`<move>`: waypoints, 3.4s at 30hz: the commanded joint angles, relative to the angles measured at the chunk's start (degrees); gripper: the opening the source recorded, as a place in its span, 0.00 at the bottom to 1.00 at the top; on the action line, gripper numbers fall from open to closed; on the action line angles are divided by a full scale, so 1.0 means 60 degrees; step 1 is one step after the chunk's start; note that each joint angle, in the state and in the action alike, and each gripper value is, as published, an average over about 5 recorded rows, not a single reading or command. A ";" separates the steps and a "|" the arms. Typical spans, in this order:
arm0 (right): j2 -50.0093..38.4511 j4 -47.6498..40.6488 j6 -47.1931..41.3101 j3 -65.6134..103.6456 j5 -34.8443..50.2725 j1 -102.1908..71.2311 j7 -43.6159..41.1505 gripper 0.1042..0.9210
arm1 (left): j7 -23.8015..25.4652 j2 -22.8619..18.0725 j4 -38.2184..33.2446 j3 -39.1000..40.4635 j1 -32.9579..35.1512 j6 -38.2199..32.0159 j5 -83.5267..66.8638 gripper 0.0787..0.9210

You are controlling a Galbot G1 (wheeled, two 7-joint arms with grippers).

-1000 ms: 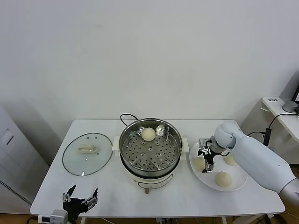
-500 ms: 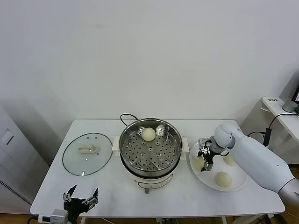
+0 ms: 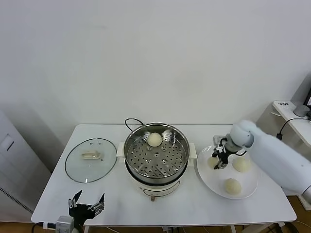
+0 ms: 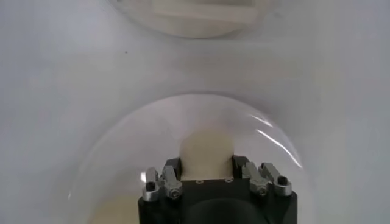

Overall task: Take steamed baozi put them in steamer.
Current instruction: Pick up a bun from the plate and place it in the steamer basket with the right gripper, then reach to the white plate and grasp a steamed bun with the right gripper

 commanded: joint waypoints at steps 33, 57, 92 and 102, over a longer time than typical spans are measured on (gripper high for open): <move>0.7231 -0.1709 -0.4034 -0.7543 0.7473 0.6775 0.0893 0.50 | -0.0025 0.0137 -0.0285 0.0187 -0.0477 -0.0101 -0.0497 0.88; 0.7781 -0.2193 -0.4351 -0.7204 0.6312 0.5505 0.1368 0.50 | -0.0044 0.0145 -0.0363 0.0288 -0.0502 -0.0119 -0.0582 0.88; -0.1715 0.2543 -0.1354 -0.7630 0.4942 0.9218 -0.0837 0.88 | 0.0137 0.0149 -0.0595 0.0077 -0.0292 0.0181 -0.0924 0.88; -0.2661 0.2309 0.1392 -0.4894 0.1956 0.4723 -0.1393 0.88 | 0.0157 0.0162 -0.0545 -0.0083 -0.0051 0.0136 -0.0808 0.88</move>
